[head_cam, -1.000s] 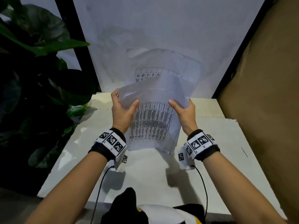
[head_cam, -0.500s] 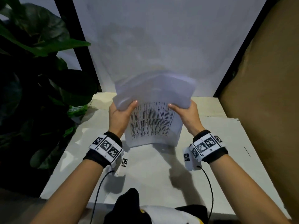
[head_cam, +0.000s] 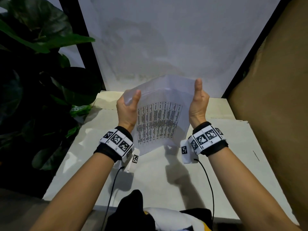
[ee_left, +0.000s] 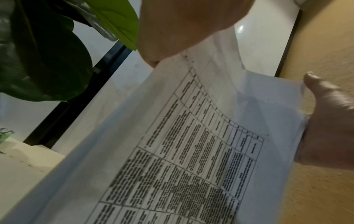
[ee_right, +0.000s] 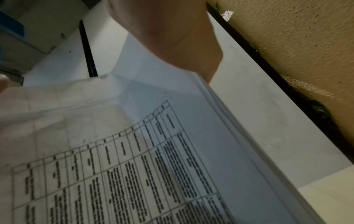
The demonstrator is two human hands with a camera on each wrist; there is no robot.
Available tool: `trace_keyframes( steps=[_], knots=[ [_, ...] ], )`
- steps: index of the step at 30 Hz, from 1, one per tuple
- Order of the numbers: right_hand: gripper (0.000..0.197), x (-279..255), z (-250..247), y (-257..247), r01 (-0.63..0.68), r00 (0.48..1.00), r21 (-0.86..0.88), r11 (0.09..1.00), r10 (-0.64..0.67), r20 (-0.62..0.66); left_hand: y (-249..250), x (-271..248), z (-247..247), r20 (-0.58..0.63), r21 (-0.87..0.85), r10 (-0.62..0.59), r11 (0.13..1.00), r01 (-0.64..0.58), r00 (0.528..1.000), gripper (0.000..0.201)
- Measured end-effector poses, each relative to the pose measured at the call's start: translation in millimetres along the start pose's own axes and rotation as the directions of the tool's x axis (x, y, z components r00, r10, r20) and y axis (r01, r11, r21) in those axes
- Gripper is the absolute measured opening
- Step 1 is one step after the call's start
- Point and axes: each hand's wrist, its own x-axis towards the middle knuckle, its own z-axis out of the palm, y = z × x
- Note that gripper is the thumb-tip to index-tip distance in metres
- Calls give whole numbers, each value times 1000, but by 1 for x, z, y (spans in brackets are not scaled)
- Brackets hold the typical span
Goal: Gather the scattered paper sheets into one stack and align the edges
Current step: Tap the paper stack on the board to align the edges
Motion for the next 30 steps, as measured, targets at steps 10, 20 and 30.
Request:
trace_keyframes(
  steps=[10, 20, 30],
  knots=[
    [67, 2, 0, 5, 42, 994, 34, 999, -45, 96, -7, 6, 0, 123, -6, -21, 1000, 22, 992, 30],
    [15, 21, -24, -12, 124, 956, -153, 980, -77, 282, -21, 8, -28, 289, 119, -238, 970, 212, 927, 18],
    [36, -3, -31, 21, -106, 858, -364, 925, 270, 437, -13, 7, -48, 222, 18, -158, 987, 158, 962, 23]
  ],
)
